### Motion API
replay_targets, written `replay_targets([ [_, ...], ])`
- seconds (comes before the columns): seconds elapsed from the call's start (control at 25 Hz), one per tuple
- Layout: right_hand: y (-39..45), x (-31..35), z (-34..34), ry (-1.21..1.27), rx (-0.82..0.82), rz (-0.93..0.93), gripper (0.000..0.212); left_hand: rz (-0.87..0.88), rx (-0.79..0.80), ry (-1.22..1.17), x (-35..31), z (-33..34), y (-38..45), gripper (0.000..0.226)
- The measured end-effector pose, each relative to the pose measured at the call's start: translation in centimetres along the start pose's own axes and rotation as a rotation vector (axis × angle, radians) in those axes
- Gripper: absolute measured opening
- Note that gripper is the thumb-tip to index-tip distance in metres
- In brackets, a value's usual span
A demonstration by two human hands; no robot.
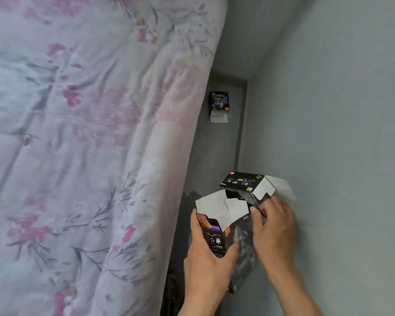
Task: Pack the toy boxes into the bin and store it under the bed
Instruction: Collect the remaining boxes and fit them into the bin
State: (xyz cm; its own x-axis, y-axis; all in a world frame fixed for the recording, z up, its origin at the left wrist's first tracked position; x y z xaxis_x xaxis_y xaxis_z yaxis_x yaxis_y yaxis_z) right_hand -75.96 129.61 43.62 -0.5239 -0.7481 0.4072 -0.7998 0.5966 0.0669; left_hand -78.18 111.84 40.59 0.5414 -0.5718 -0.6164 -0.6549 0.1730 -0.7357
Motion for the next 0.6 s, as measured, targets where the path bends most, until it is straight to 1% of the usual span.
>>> replay_targets([
  [0.04, 1.1, 1.5, -2.6, 0.004, 0.003, -0.009, 0.012, 0.071, 0.022, 0.039, -2.8, -1.5, -1.3, 0.103],
  [0.08, 2.4, 2.8, -5.3, 0.016, -0.002, -0.022, 0.012, 0.143, 0.044, 0.067, -5.7, -3.1, -2.2, 0.099],
  [0.16, 4.8, 5.1, -9.8, 0.033, -0.004, -0.023, 0.012, 0.254, 0.091, 0.178, -10.6, -5.6, -3.2, 0.075],
  [0.24, 7.2, 6.7, -12.2, 0.017, 0.038, -0.029, 0.015, 0.327, 0.153, 0.295, -14.6, -7.1, -3.3, 0.063],
  [0.32, 9.9, 7.4, -12.9, 0.008, 0.133, -0.063, 0.017, 0.45, 0.207, 0.43, -18.2, -7.4, -2.9, 0.064],
  [0.44, 14.8, 6.1, -12.1, 0.064, 0.37, -0.05, 0.014, 0.635, 0.236, 0.641, -22.0, -6.6, -1.3, 0.07],
  [0.52, 18.5, 4.9, -11.5, 0.136, 0.531, -0.043, 0.023, 0.691, 0.247, 0.749, -24.2, -5.7, 1.0, 0.065],
  [0.56, 20.3, 4.4, -11.3, 0.17, 0.562, -0.049, 0.026, 0.727, 0.25, 0.808, -25.3, -4.9, 2.2, 0.062],
  [0.6, 21.9, 3.7, -11.0, 0.194, 0.56, -0.054, 0.026, 0.765, 0.263, 0.876, -26.3, -3.7, 3.3, 0.061],
])
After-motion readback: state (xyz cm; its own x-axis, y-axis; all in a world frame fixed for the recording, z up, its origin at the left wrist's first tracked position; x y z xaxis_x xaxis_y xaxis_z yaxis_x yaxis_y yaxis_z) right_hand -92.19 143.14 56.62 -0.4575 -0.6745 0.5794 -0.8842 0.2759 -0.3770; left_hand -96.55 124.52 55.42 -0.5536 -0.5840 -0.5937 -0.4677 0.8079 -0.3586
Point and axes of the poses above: each hand's wrist, its own y-axis towards the middle knuckle, its own z-axis out of the palm, x = y × z, the point moved 6 cm from there along y, towards the middle knuckle, and after that the axes turned 6 degrees about -z, right-handed, at the moved point
